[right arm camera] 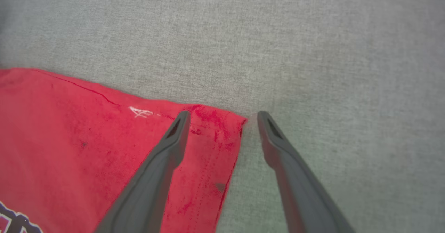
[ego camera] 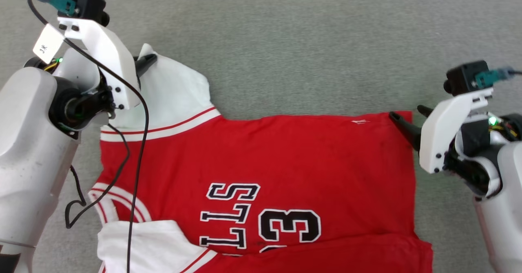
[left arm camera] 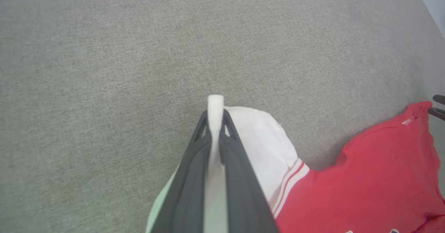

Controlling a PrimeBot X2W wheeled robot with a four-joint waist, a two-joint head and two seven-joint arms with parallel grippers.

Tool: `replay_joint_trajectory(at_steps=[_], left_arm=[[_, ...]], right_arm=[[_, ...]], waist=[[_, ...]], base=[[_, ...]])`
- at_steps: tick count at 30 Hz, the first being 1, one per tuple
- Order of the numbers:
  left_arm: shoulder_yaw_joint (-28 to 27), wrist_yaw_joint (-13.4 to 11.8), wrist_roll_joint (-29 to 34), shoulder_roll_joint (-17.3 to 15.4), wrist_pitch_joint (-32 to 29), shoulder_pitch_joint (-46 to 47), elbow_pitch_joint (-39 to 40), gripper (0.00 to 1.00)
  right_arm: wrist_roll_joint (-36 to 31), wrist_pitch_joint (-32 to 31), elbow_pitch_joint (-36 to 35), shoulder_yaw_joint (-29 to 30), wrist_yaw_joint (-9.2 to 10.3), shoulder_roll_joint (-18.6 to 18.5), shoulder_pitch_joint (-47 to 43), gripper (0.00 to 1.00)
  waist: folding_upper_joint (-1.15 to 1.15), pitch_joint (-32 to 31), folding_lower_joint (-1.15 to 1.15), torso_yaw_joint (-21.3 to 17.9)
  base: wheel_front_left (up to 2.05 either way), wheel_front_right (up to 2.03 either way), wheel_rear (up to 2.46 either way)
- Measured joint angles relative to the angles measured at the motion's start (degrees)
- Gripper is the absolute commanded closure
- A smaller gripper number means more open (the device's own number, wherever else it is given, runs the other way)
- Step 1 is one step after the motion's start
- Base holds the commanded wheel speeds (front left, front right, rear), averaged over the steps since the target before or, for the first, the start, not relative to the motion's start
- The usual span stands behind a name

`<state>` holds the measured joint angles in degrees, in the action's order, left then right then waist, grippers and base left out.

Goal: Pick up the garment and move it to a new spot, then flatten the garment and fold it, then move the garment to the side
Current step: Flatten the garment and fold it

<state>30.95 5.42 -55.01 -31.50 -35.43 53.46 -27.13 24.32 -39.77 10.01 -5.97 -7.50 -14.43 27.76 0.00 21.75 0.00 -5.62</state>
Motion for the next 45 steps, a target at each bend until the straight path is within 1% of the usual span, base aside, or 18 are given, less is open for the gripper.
replay_joint_trajectory(at_steps=[4,9,10,11,12,14,18,23,26,32,34,37,38,39,40,41,44,45], left_arm=[[0.38,0.15,0.4,0.88,1.29,0.23,1.66,1.0],[0.96,0.48,0.82,1.64,2.72,0.22,3.26,1.0],[1.07,0.62,0.85,1.66,2.96,0.2,3.44,1.0],[1.18,0.63,0.89,1.64,3.15,0.15,3.6,1.0],[1.25,0.64,0.89,1.62,3.36,0.05,3.77,1.0],[1.35,0.65,0.91,1.53,3.77,-0.24,4.07,1.0],[0.75,0.51,1.0,1.05,5.16,-0.96,4.35,1.0],[-0.6,-0.69,0.9,-0.37,8.03,-3.7,5.69,1.0],[-1.52,-1.68,0.86,-1.32,9.91,-6.78,7.36,1.0],[-3.13,-4.8,-0.22,-3.15,13.61,-16.2,13.18,1.0],[-3.65,-6.36,-0.77,-3.9,14.66,-20.59,15.33,1.0],[-4.12,-8.26,-2.83,-4.09,15.63,-27.69,18.4,1.0],[-4.19,-9.65,-3.53,-4.32,16.06,-31.87,20.16,1.0],[-4.37,-10.22,-4.16,-4.3,16.58,-33.87,21.14,1.0],[-4.37,-10.22,-4.16,-4.3,16.58,-33.87,21.14,1.0],[-4.67,-11.37,-5.24,-4.28,17.24,-38.16,22.49,1.0],[-5.36,-13.22,-6.65,-4.43,18.61,-44.27,24.09,1.0],[-5.36,-13.22,-6.65,-4.43,18.61,-44.27,24.09,1.0]], right_arm=[[-0.1,-5.45,3.85,-1.64,0.0,-1.19,4.48,0.0],[0.8,-14.32,8.8,-2.74,0.01,-2.25,6.6,0.0],[0.87,-15.6,9.31,-2.5,0.01,-2.27,6.87,0.52],[0.88,-16.51,9.66,-2.37,0.0,-2.36,7.21,0.9],[0.94,-17.12,10.0,-2.13,0.01,-2.34,7.34,1.0],[0.98,-17.56,10.09,-1.76,0.01,-2.42,7.45,1.0],[1.19,-14.9,8.46,-1.37,0.0,-2.48,7.61,1.0],[0.79,-10.8,4.55,0.15,0.0,-2.67,7.03,1.0],[0.79,-9.72,2.22,1.83,0.0,-2.7,4.28,1.0],[0.67,-8.51,-3.94,5.73,0.0,-2.32,-4.86,1.0],[0.1,-8.11,-6.02,6.31,0.0,-1.79,-8.69,1.0],[-0.83,-7.13,-8.76,7.13,-0.01,-0.7,-14.1,1.0],[-1.1,-6.46,-10.09,7.46,0.0,0.26,-17.38,1.0],[-1.29,-6.13,-10.47,7.58,0.0,0.62,-18.95,1.0],[-1.29,-6.13,-10.47,7.58,0.0,0.62,-18.95,1.0],[-1.3,-5.43,-11.01,8.18,0.0,1.57,-21.99,1.0],[-1.3,-4.53,-11.25,9.17,0.0,2.77,-25.92,1.0],[-1.3,-4.53,-11.25,9.17,0.0,2.77,-25.92,1.0]], waist=[[0.0,0.52,0.0,2.27],[0.0,1.54,0.0,4.34],[0.0,1.66,0.0,4.65],[0.0,1.74,0.0,4.91],[0.0,1.78,0.0,5.1],[0.0,1.73,0.0,5.42],[0.0,0.96,0.0,5.76],[0.0,-1.17,0.0,6.21],[0.0,-2.97,0.0,6.54],[0.0,-7.17,0.0,7.66],[0.0,-8.68,0.0,8.06],[0.0,-10.81,0.0,8.65],[0.0,-12.05,-0.01,9.01],[0.0,-12.61,-0.01,9.17],[0.0,-12.61,-0.01,9.17],[0.0,-13.72,0.0,9.4],[0.0,-15.28,-0.01,9.53],[0.0,-15.28,-0.01,9.53]], base=[[0.0,0.0,0.0],[0.0,0.0,0.0],[0.0,0.0,0.0],[0.0,0.0,0.0],[0.0,0.0,0.0],[0.0,0.0,0.0],[0.0,0.0,0.0],[0.0,0.0,0.0],[0.0,0.0,0.0],[0.0,0.0,0.0],[0.0,0.0,0.0],[0.0,0.0,0.0],[0.0,0.0,0.0],[0.0,0.0,0.0],[0.0,0.0,0.0],[0.0,0.0,0.0],[0.0,0.0,0.0],[0.0,0.0,0.0]])
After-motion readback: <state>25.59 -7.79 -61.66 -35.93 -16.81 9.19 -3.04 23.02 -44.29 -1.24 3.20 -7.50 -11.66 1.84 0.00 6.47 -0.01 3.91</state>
